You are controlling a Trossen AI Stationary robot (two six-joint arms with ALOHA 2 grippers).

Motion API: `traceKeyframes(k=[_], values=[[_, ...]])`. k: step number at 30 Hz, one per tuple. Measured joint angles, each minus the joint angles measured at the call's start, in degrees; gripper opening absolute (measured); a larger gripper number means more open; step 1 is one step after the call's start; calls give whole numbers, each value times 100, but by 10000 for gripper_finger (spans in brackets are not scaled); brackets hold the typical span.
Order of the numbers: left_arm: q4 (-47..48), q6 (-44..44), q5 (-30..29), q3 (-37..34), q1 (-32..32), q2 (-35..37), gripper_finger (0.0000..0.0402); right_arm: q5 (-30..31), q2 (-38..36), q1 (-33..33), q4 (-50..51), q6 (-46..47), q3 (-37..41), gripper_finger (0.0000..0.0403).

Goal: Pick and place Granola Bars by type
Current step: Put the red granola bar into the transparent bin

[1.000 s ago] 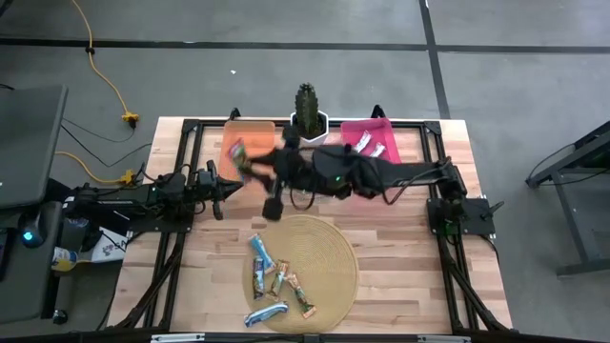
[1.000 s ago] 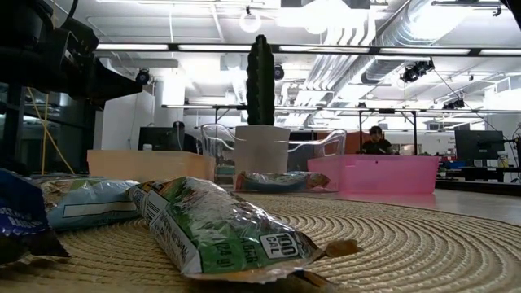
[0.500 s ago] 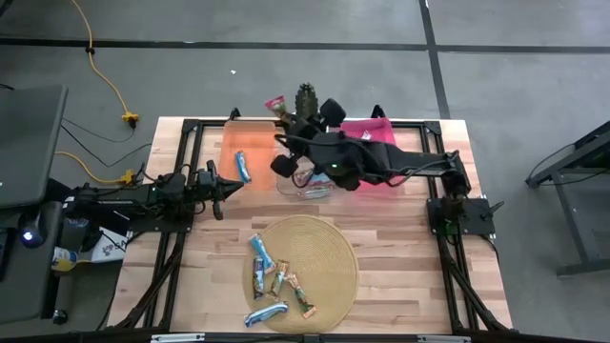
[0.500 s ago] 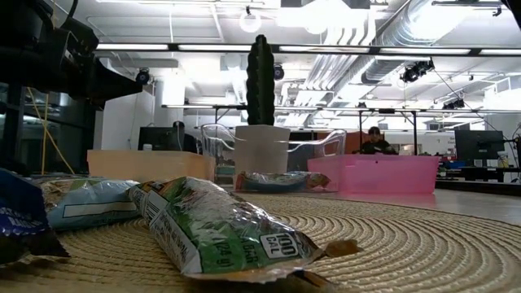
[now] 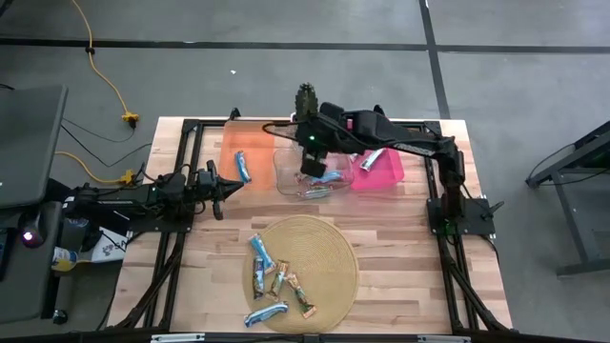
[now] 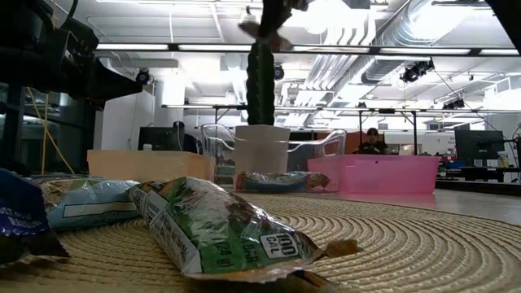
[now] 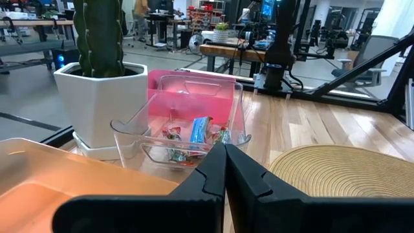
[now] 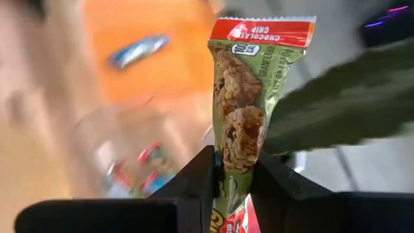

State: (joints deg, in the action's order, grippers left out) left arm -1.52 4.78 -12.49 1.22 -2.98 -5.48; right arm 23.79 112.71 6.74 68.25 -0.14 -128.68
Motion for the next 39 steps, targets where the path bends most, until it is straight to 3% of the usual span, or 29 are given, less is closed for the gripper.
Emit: traceKeyframes(k=[6, 21, 28, 39], values=[[0, 0, 0, 2, 0, -2, 1, -1334, 2, 354, -186, -750, 937, 74], [0, 2, 0, 2, 2, -2, 1, -2100, 11, 914, -1318, -938, 3727, 74], [0, -1, 0, 2, 1, -2, 1, -2115, 11, 939, -1542, -1220, 4141, 74], [0, 1, 0, 1, 0, -1, 1, -2206, 11, 757, -1790, -2222, 4148, 74]])
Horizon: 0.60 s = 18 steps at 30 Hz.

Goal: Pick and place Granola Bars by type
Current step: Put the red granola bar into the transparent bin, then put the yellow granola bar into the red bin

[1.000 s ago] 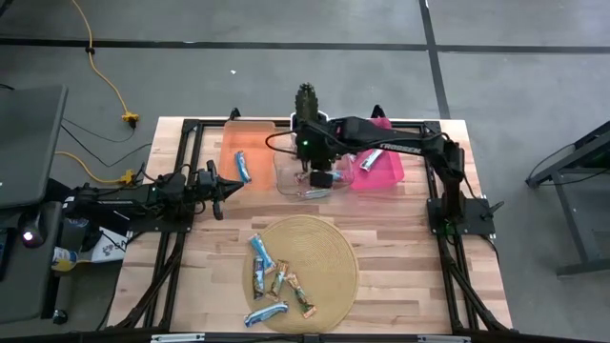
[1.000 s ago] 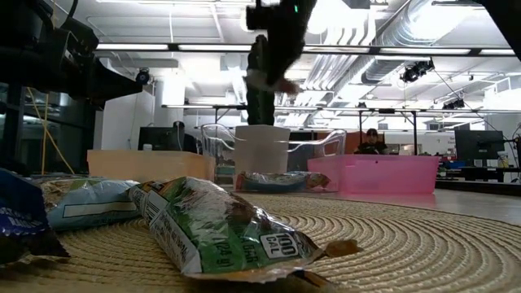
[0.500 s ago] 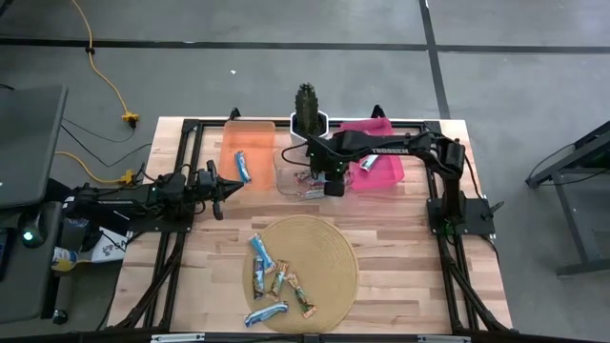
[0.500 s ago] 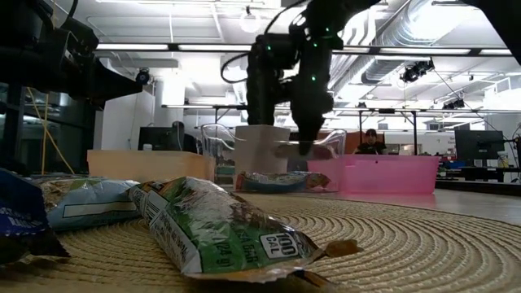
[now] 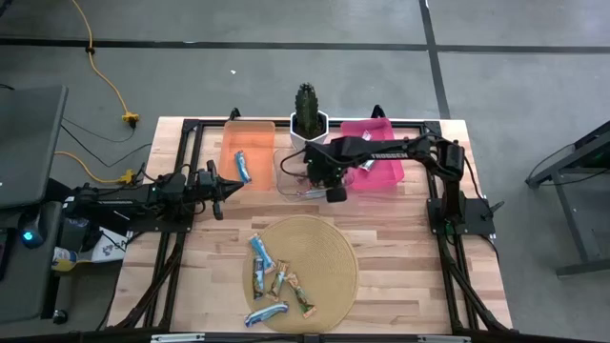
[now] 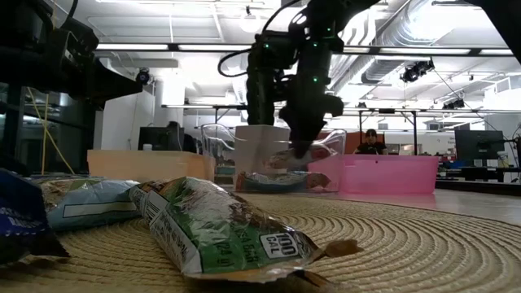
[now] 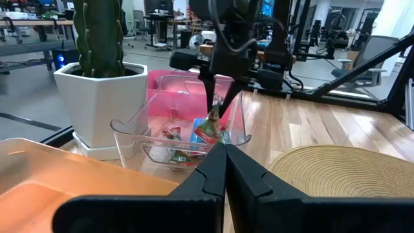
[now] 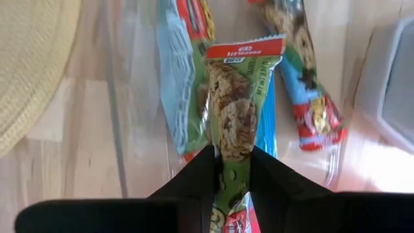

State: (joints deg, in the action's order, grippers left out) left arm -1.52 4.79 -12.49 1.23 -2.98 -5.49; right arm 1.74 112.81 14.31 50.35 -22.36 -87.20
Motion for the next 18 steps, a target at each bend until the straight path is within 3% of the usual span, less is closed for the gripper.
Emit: traceKeyframes(k=[11, 18], values=[[0, 1, 0, -1, 0, -1, 1, 0, 0, -11, -177, -20, -1, 76], [0, -1, 0, -1, 1, 0, 1, -2, 0, -11, -157, 7, -33, 125]])
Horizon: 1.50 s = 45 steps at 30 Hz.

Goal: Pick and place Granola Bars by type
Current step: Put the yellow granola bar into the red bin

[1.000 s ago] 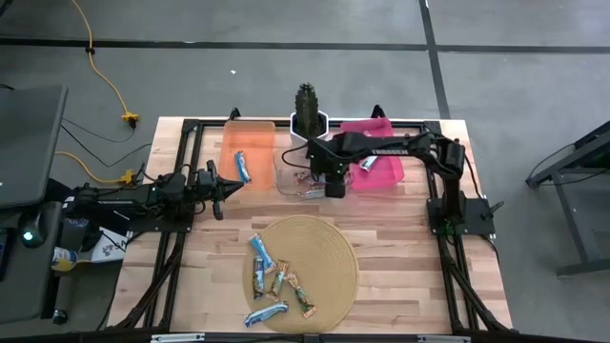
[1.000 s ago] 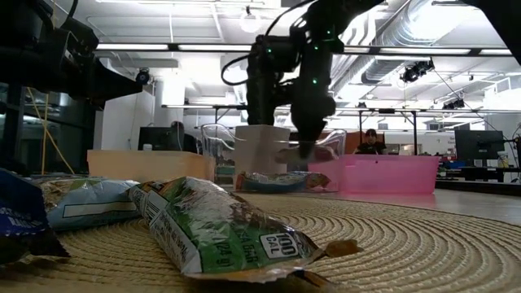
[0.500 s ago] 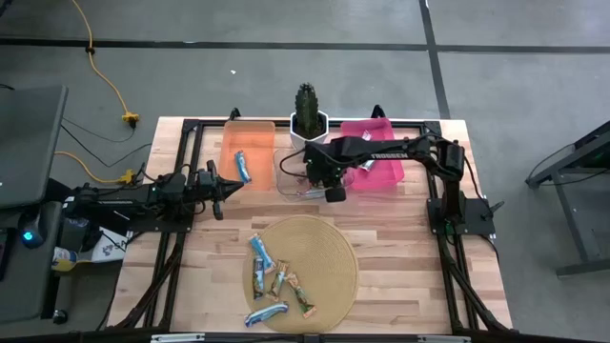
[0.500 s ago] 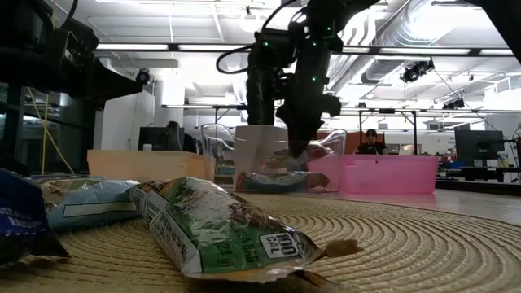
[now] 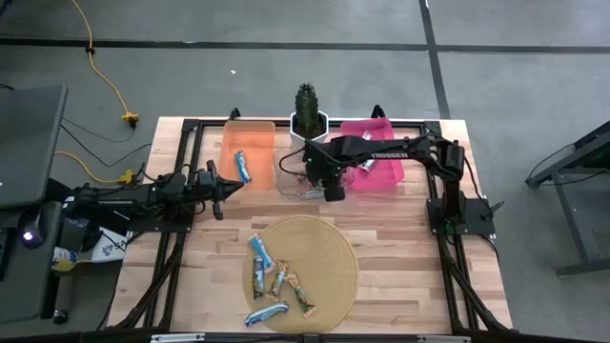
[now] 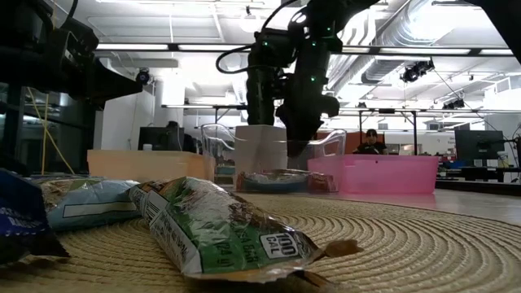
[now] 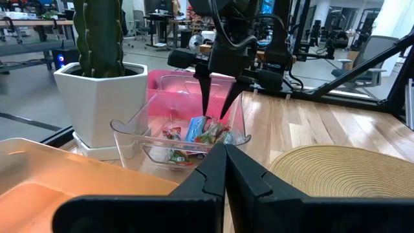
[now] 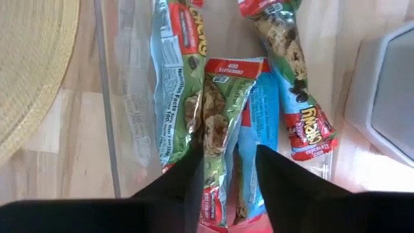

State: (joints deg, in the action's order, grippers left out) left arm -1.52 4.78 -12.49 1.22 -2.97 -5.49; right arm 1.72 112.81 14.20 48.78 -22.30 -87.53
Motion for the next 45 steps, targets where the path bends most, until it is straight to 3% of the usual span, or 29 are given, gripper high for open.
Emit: traceKeyframes(k=[7, 12, 15, 21, 25, 32, 39, 45], values=[[0, 2, 0, -1, -1, -1, 1, -40, 0, -46, 134, 342, -649, 191], [0, 1, 0, 0, 0, 1, 1, -685, 0, -250, 109, 925, -1361, 210], [0, 0, 0, 2, 1, 1, 1, -1449, 0, -384, 59, 1890, -1804, 210], [0, 1, 0, 1, 0, 0, 1, -3539, -4, -712, -697, 4261, -2297, 207], [0, 1, 0, 1, 0, -1, 1, -4281, -4, -1151, -1662, 5181, -2308, 207], [0, 0, 0, 0, 0, 1, 1, -3719, -4, -2011, -2494, 6116, -2310, 207], [0, 0, 0, 1, 1, -1, 1, -1909, -4, -2822, -2675, 6048, -2308, 207], [0, 0, 0, 1, -1, -1, 1, -490, -4, -3263, -2675, 6655, -2308, 206]])
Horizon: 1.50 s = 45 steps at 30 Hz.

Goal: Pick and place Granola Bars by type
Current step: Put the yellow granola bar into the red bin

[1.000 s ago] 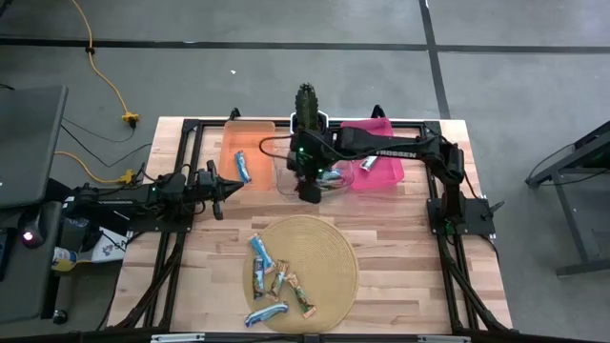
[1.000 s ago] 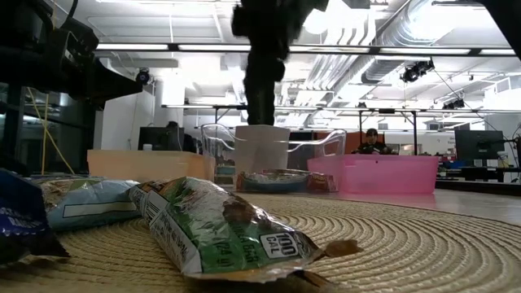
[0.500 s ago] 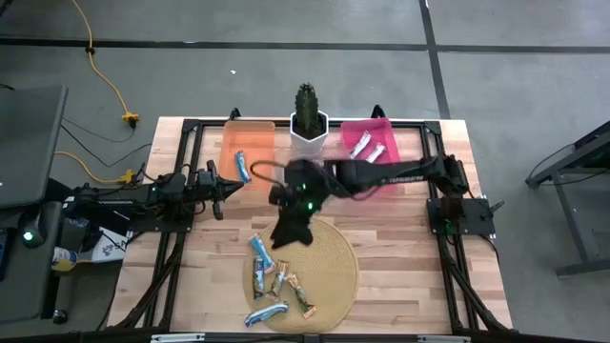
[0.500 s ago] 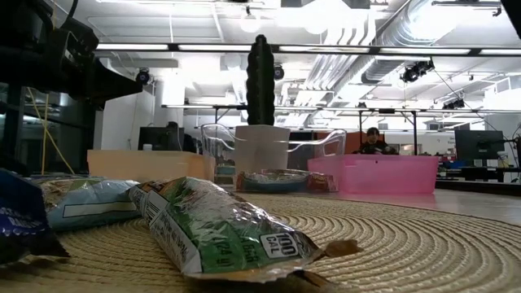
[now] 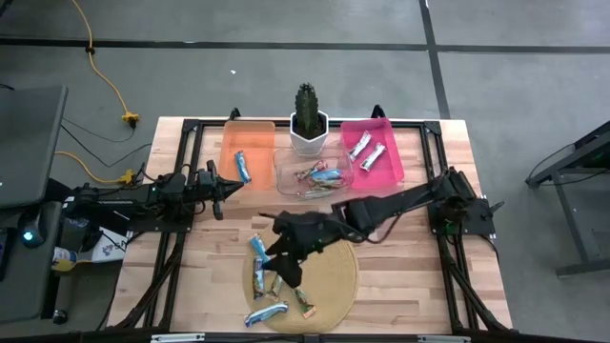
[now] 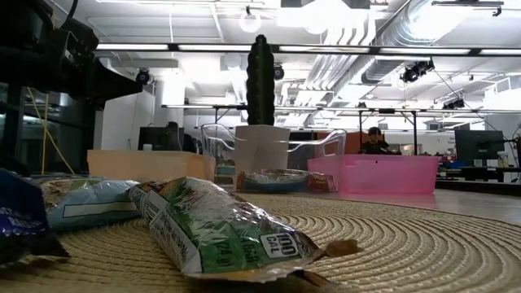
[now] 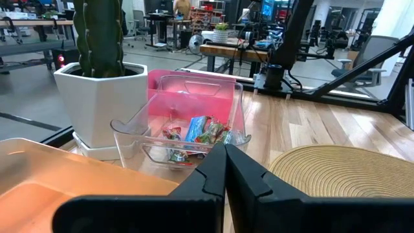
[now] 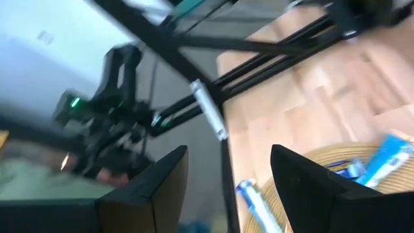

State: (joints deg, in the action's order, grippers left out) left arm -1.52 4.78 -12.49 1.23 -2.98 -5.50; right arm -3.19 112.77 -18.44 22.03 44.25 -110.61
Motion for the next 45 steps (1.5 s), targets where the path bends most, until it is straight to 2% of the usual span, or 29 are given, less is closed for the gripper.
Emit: traceKeyframes(k=[7, 12, 18, 23, 30, 35, 45], values=[[1, 2, 0, -2, 2, 0, 1, 1607, 273, -577, 265, 880, 4, 206], [0, 0, 0, -2, 0, 0, 1, 1973, 709, -779, 410, 1919, 11, 206], [2, 1, 0, 0, 0, 0, 1, 1892, 1243, -914, 650, 2861, 19, 207], [1, 0, 0, -2, 2, 0, 1, 1303, 1529, -926, 709, 3148, 17, 218], [0, 0, 0, 0, 0, 0, 1, 875, 1593, -893, 1414, 3098, 11, 248], [0, 0, 0, -1, 0, 0, 1, 343, 1593, -820, 1891, 3283, 11, 251], [0, 0, 0, 0, 2, 1, 1, 370, 1593, -767, 1983, 3136, 11, 252]])
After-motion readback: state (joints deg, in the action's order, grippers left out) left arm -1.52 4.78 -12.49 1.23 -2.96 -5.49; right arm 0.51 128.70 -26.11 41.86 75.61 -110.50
